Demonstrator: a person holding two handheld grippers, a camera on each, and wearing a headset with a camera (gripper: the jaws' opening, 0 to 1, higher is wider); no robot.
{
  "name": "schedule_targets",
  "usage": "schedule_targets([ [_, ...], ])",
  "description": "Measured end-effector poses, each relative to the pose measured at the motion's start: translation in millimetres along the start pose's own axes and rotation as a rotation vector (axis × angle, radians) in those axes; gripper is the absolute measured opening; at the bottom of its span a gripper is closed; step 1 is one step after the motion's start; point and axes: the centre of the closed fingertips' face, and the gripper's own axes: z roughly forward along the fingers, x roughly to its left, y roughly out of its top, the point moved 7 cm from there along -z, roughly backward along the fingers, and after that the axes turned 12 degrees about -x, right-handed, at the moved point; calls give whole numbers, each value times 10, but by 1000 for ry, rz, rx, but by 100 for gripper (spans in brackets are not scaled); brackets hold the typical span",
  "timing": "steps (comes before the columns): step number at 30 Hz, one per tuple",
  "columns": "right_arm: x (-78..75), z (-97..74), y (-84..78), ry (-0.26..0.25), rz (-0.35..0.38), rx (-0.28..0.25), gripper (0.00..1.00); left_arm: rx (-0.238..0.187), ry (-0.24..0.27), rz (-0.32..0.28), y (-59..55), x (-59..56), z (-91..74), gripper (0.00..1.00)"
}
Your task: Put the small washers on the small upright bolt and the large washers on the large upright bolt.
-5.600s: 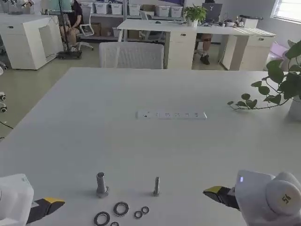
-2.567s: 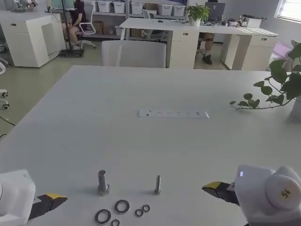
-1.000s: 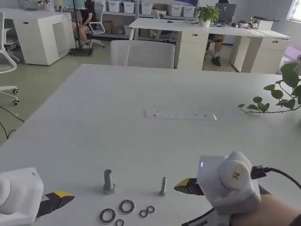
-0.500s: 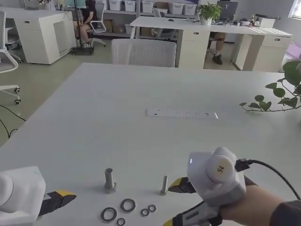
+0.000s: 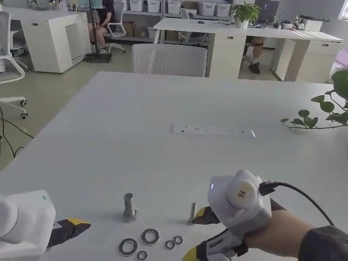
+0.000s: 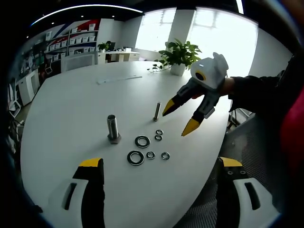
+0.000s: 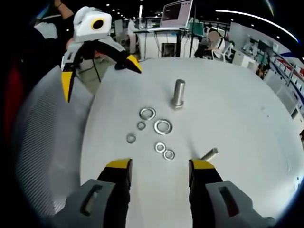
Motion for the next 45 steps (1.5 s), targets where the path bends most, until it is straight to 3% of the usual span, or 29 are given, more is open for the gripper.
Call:
schedule_targets([
  [29, -72, 214, -25, 6, -50, 70, 28, -6, -7, -4, -12, -6, -5, 100],
  [45, -105, 310, -25, 19, -75, 129, 24, -10, -14, -1, 4, -21, 15, 99],
])
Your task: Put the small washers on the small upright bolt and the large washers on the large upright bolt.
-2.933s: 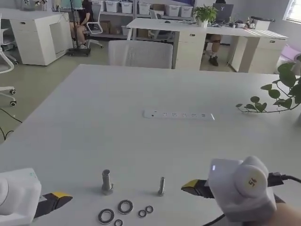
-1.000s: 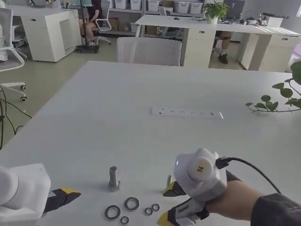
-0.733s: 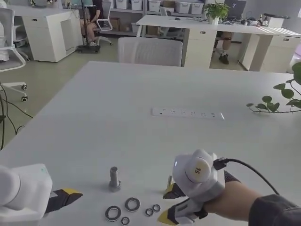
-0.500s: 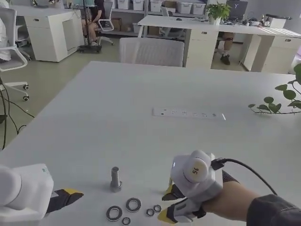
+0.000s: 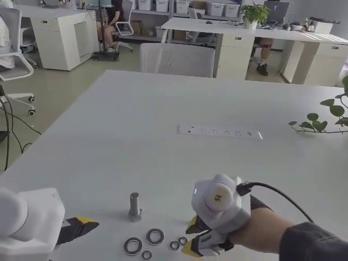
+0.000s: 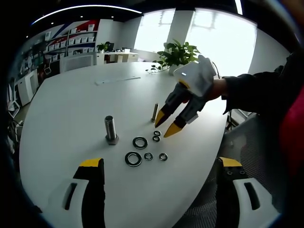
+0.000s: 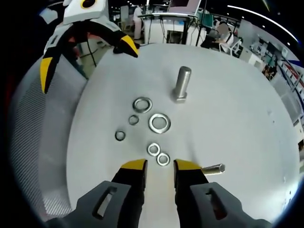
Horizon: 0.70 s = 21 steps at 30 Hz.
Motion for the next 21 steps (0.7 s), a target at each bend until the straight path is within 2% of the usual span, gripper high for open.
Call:
schedule_targets([
  [13, -1, 62, 21, 14, -23, 60, 22, -10, 2, 0, 4, 6, -10, 99],
  [21, 0, 68, 20, 22, -23, 78, 20, -16, 3, -1, 3, 8, -14, 99],
])
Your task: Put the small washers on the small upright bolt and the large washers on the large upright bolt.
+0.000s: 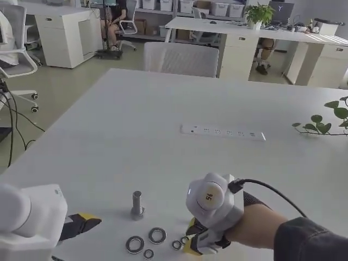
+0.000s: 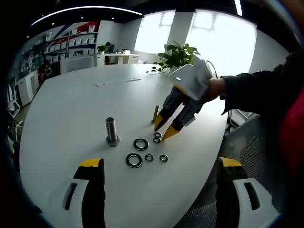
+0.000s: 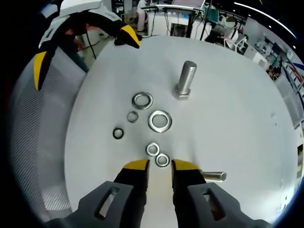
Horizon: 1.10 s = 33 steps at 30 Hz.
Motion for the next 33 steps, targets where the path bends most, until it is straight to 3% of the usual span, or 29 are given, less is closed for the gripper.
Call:
schedule_targets([
  [12, 3, 19, 37, 11, -29, 41, 18, -7, 0, -3, -1, -8, -8, 98],
  [21, -11, 14, 26, 10, 25, 51, 18, -6, -4, 1, 13, -6, 12, 98],
  [33, -20, 9, 15, 8, 42, 53, 15, -6, -5, 3, 18, -1, 25, 98],
])
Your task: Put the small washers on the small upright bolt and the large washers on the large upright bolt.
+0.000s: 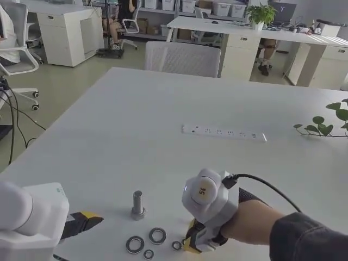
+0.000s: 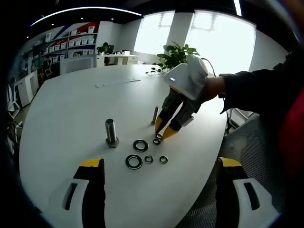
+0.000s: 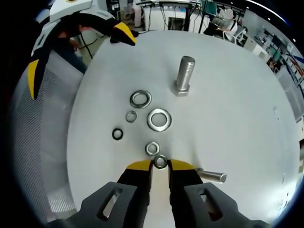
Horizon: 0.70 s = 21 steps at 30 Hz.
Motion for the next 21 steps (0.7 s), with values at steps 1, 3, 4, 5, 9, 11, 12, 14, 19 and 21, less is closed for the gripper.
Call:
schedule_targets([
  [1, 1, 0, 0, 0, -2, 0, 15, 0, -1, 0, 0, -1, 1, 98],
  [3, 4, -2, 2, 0, -2, 1, 15, 1, -1, 1, 1, 1, 3, 98],
  [4, 4, -2, 2, 0, -2, 2, 15, 1, -2, 1, 2, 1, 4, 98],
  [5, 3, -1, 2, -1, -4, 3, 14, -1, -2, 1, 5, 3, 5, 98],
  [9, 3, -4, 2, 1, -3, 5, 14, -1, -2, 1, 4, 2, 5, 98],
  [11, 5, -5, 2, 1, -6, 6, 14, -1, -4, -1, 3, -2, 6, 98],
  [12, 5, -6, 1, 1, -5, 5, 14, -3, -3, -1, 3, -1, 7, 98],
  [14, 16, -10, -2, 4, 0, 7, 14, -1, -4, -1, 1, -1, 7, 98],
  [19, 51, -35, -3, 6, -5, 12, 14, -2, -5, 0, -2, -6, 11, 98],
  [21, 60, -51, -7, 7, -2, 11, 14, -3, -6, -1, -1, -11, 12, 98],
])
